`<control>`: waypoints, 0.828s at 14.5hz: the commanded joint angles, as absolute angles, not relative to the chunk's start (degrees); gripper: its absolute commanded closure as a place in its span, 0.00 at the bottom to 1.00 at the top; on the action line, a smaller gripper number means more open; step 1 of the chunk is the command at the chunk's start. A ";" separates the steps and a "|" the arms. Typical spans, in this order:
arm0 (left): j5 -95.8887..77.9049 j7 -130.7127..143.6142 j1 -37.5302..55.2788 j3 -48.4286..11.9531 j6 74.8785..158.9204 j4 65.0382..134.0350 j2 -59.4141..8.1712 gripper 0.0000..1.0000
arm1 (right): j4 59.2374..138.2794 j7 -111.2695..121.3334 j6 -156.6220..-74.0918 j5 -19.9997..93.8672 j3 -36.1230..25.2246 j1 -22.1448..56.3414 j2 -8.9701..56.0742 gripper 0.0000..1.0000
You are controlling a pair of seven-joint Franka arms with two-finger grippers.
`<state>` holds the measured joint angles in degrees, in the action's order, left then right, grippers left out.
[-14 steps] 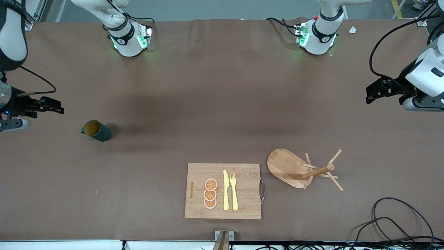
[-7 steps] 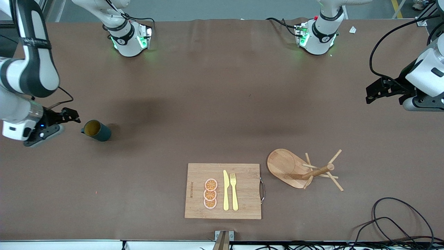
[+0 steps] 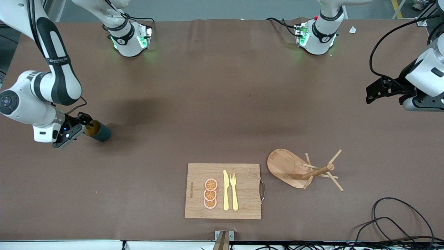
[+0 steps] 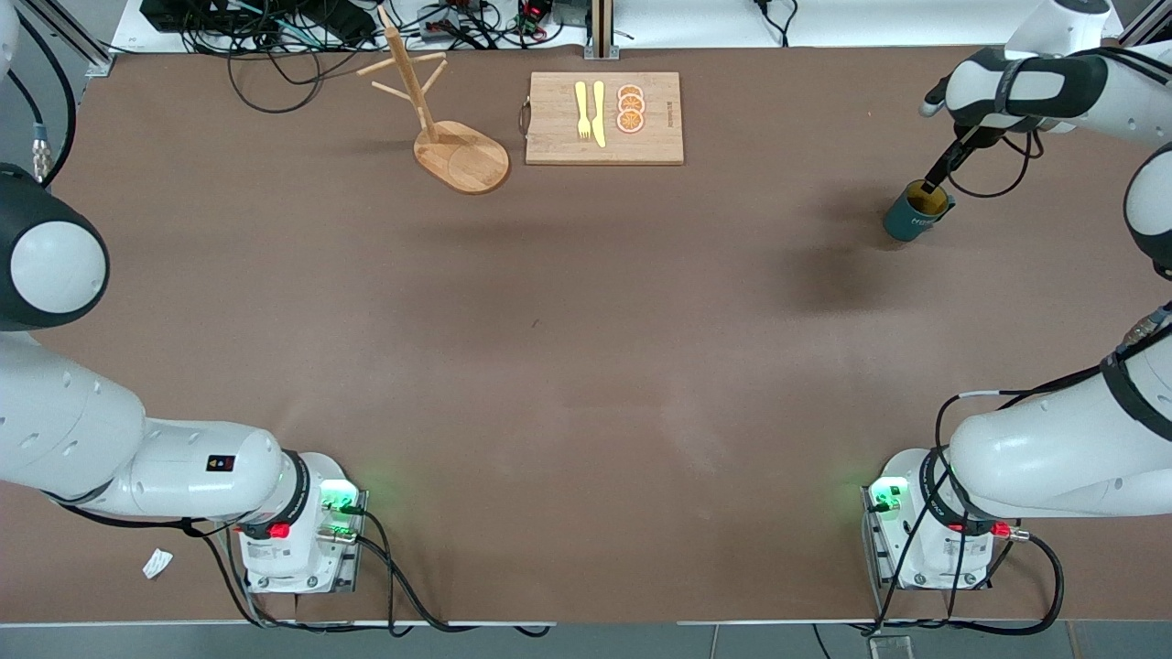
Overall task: Pass cup and hang on rack
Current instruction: 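Lower the right gripper and grasp the teal mug by its rim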
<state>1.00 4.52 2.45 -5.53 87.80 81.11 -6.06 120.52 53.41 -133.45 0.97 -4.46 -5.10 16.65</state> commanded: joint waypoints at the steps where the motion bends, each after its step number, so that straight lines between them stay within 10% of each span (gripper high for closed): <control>1: 1.32 3.96 2.29 -5.54 86.92 80.42 -5.98 0.00 | 120.94 55.37 -135.43 1.58 -3.95 -5.98 18.27 0.06; 3: 1.32 3.96 2.29 -5.54 86.92 80.42 -5.89 0.00 | 120.94 55.46 -136.40 1.58 -3.87 -6.06 19.77 0.16; 8: 1.23 3.87 2.28 -5.54 86.92 80.42 -5.98 0.00 | 120.85 61.70 -135.97 1.58 -3.96 -5.89 20.57 0.99; 12: 1.23 3.87 2.28 -5.54 86.92 80.42 -5.98 0.00 | 119.01 59.17 -130.81 1.67 -3.87 -5.36 19.61 1.00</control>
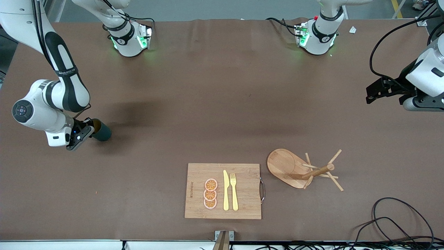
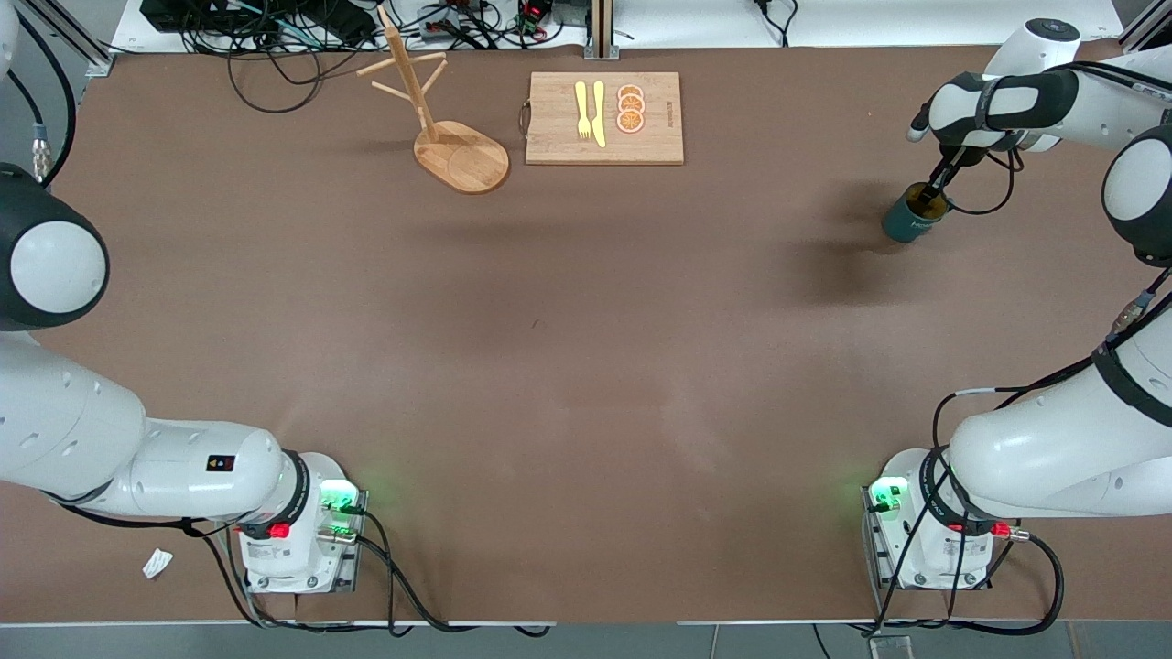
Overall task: Pass cup and hang on rack
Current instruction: 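Lower the right gripper and grasp the teal mug by its rim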
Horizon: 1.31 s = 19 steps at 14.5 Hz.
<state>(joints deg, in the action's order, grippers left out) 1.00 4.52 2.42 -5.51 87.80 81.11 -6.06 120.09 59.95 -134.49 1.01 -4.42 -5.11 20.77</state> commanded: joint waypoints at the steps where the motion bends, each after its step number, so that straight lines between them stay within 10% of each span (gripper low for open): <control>1: 1.23 3.87 2.20 -5.54 86.92 80.42 -5.98 0.00 | 117.79 56.11 -127.74 1.58 -3.69 -4.93 18.99 1.00; 19: 0.62 4.39 2.02 -5.54 87.98 80.51 -6.94 0.00 | 108.56 -15.97 -122.17 5.80 -3.16 32.94 18.53 1.00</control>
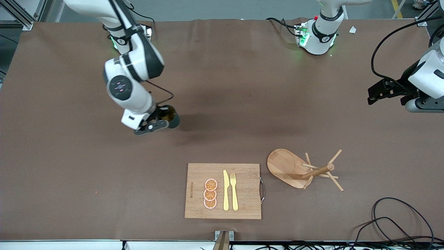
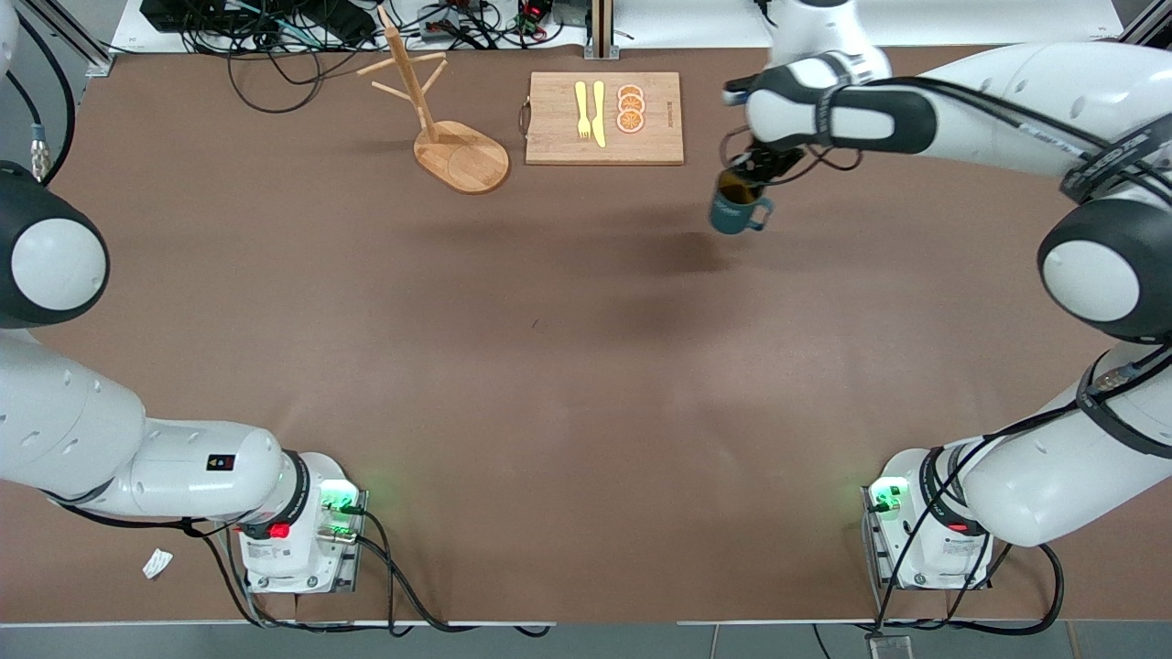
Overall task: Pass cup and hang on rack
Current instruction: 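Carry the mug to mid-table with the right gripper while the left gripper approaches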
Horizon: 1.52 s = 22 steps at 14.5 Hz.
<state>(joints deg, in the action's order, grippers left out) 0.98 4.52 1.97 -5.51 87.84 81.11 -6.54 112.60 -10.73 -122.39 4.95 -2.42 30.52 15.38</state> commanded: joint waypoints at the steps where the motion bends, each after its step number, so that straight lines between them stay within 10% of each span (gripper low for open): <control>1: 0.44 4.39 1.85 -5.54 87.98 80.51 -6.94 0.00 | 106.80 -18.08 -122.25 5.97 -3.16 34.26 20.02 1.00; 22: -0.79 21.15 7.20 -6.24 86.48 81.04 -7.91 0.00 | 94.22 -41.48 -128.67 6.15 -2.29 47.90 36.04 0.99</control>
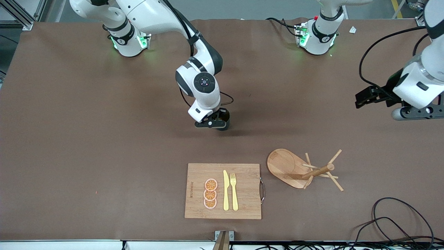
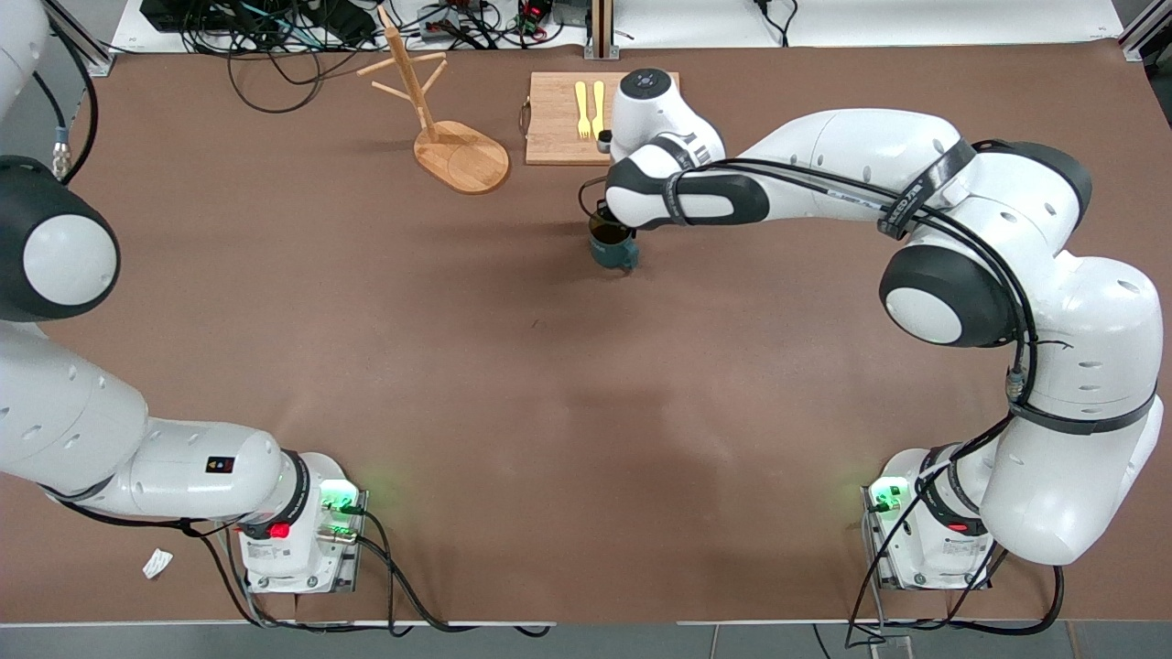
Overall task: Pass cup and hang on rack
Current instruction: 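Carry the mug to mid-table with the right gripper while the left gripper approaches, then set the mug down, open the right gripper and withdraw it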
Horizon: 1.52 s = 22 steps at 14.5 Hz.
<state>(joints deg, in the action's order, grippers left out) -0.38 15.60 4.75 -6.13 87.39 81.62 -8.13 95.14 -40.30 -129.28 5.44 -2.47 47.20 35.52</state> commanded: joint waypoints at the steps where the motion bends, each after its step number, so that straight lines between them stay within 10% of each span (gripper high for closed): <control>1: -0.97 23.53 8.34 -6.33 86.48 81.04 -8.00 0.00 | 94.13 -41.40 -128.67 6.15 -2.20 47.90 35.95 0.97; 5: -0.88 35.74 14.92 -6.33 86.57 81.04 -8.00 0.00 | 94.13 -40.87 -128.67 6.06 -2.20 47.90 35.95 0.75; 7: -0.53 42.33 18.18 -6.33 86.75 81.04 -8.09 0.00 | 94.13 -40.87 -128.58 5.98 -2.20 47.81 35.86 0.02; 22: 4.21 65.55 34.53 -6.24 90.70 80.86 -12.56 0.00 | 96.59 -22.00 -103.73 4.48 -2.81 26.57 18.20 0.00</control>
<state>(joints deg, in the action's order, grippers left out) 1.72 62.88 31.68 -6.54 90.36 81.58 -11.36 92.52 -26.04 -104.59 5.24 -3.86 30.59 21.74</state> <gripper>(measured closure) 0.000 0.000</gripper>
